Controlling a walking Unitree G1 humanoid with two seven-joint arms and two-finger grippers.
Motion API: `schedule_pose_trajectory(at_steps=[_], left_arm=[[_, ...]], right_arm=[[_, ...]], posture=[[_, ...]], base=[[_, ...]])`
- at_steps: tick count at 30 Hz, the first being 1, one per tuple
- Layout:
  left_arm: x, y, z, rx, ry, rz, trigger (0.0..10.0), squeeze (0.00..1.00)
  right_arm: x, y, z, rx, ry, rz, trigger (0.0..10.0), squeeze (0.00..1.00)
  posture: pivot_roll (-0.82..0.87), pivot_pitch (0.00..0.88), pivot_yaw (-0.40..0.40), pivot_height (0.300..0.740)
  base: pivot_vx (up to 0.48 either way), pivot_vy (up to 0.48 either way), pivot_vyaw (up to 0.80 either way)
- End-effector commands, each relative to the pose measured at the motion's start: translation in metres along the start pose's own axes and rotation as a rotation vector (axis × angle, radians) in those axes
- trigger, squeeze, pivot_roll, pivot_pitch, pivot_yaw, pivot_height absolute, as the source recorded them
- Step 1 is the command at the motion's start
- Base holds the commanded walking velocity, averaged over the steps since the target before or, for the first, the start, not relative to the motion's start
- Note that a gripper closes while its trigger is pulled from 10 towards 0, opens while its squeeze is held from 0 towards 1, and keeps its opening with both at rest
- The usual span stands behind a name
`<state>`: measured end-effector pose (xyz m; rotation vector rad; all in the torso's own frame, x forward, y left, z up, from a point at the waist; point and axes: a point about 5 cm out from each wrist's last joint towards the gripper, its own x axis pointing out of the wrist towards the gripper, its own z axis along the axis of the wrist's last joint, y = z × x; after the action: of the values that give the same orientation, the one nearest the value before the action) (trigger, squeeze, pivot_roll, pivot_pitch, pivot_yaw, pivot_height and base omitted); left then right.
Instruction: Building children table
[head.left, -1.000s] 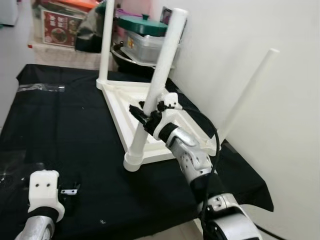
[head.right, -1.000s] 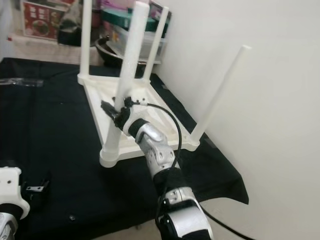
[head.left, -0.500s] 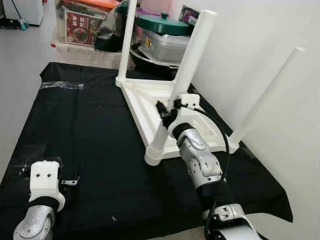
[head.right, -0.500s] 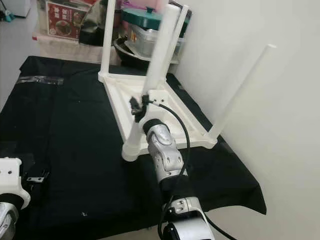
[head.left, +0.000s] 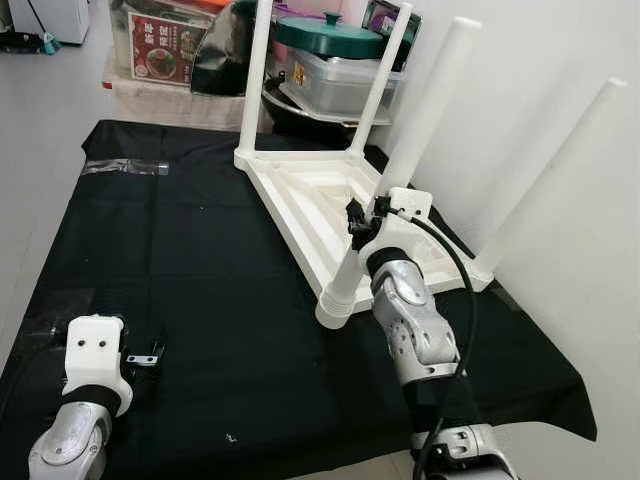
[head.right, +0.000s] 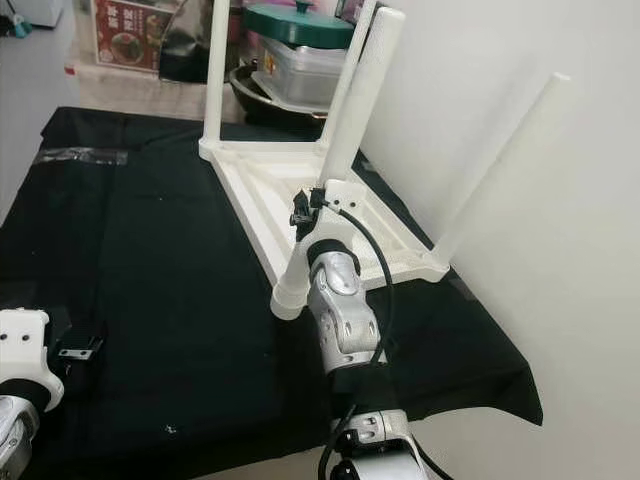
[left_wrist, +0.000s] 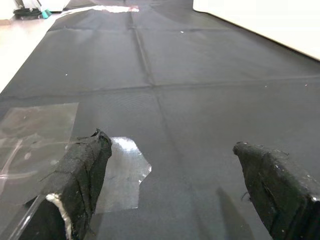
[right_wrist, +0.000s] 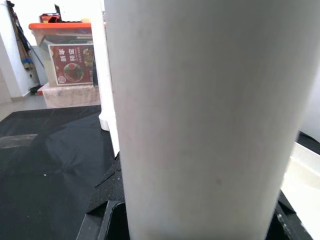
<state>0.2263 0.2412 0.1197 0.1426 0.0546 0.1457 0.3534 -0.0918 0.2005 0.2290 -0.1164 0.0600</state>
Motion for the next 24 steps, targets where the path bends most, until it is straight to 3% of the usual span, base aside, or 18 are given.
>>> schedule_pose_trajectory(at_steps=[1, 24], left_arm=[[0.001, -0.004, -0.001, 0.003, -0.001, -0.026, 10.0, 0.0], [0.012, -0.015, 0.002, 0.016, 0.004, -0.11, 10.0, 0.0]], right_arm=[[-0.008, -0.015, -0.015, 0.063, 0.045, -0.104, 10.0, 0.0], [-0.014, -0.011, -0.004, 0.118, 0.027, -0.099, 10.0, 0.0]], posture=[[0.23, 0.0, -0.161, 0.74], [0.17, 0.0, -0.086, 0.74]], base=[[0.0, 0.0, 0.0], [0.0, 0.0, 0.0]])
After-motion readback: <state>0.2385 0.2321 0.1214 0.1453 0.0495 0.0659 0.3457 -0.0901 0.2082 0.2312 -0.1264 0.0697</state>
